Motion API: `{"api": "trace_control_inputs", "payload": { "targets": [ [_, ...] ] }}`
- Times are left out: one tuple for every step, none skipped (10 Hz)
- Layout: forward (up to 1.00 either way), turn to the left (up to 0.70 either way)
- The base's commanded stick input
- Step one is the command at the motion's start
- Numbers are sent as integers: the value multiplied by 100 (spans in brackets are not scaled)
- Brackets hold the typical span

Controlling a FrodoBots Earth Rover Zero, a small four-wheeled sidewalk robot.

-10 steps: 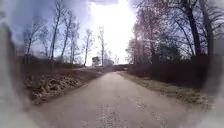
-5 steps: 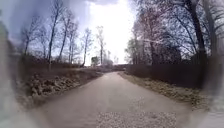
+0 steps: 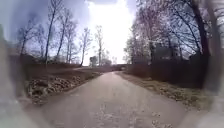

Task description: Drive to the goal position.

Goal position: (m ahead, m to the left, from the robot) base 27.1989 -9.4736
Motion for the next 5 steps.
{"api": "trace_control_inputs", "payload": {
  "targets": [
    [100, 27],
    [100, 27],
    [100, 14],
    [100, 5],
    [100, 27]
  ]
}}
